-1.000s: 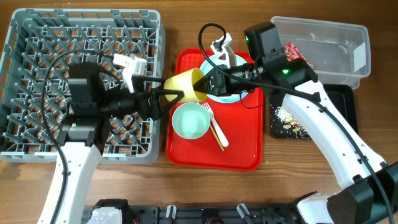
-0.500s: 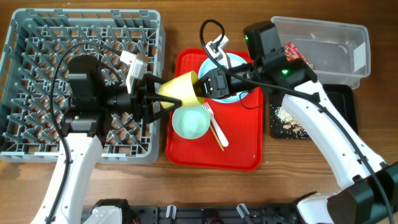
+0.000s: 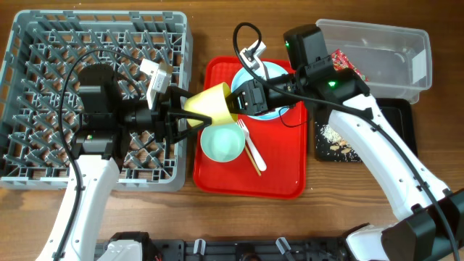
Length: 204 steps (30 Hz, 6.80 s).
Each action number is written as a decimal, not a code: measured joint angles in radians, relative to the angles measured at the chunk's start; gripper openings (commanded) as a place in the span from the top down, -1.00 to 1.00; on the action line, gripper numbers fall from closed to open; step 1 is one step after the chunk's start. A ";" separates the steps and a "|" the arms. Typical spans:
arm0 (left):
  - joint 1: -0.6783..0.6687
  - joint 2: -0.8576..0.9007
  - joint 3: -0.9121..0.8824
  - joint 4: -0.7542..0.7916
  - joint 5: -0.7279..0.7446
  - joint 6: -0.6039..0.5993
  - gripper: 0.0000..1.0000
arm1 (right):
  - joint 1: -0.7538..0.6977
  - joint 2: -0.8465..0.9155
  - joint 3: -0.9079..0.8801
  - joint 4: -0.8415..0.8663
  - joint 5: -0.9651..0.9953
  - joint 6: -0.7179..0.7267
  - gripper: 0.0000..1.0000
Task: Sort waste into correct bins and load items into the dishwasher rack
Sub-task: 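Hand the yellow cup from the right gripper to the left gripper, then place the yellow cup into the dish rack with the left gripper, then grasp the green bowl on the red tray with the left gripper, then carry the green bowl into the dish rack with the left gripper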
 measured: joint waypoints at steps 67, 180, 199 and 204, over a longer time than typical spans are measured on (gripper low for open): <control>0.182 0.198 0.293 -0.972 -1.548 -0.002 0.46 | -0.209 0.000 0.000 -0.422 0.668 -0.089 0.17; 0.154 0.350 0.567 -0.849 -0.703 0.313 0.92 | -0.412 -0.147 0.023 -0.601 0.911 -0.088 -1.00; 0.401 0.647 0.567 -0.639 -0.292 0.351 0.92 | -0.412 -0.147 0.023 -0.605 0.911 -0.089 -1.00; 0.421 0.683 0.567 -0.594 -0.237 0.350 0.92 | -0.412 -0.147 0.023 -0.606 0.911 -0.104 -0.99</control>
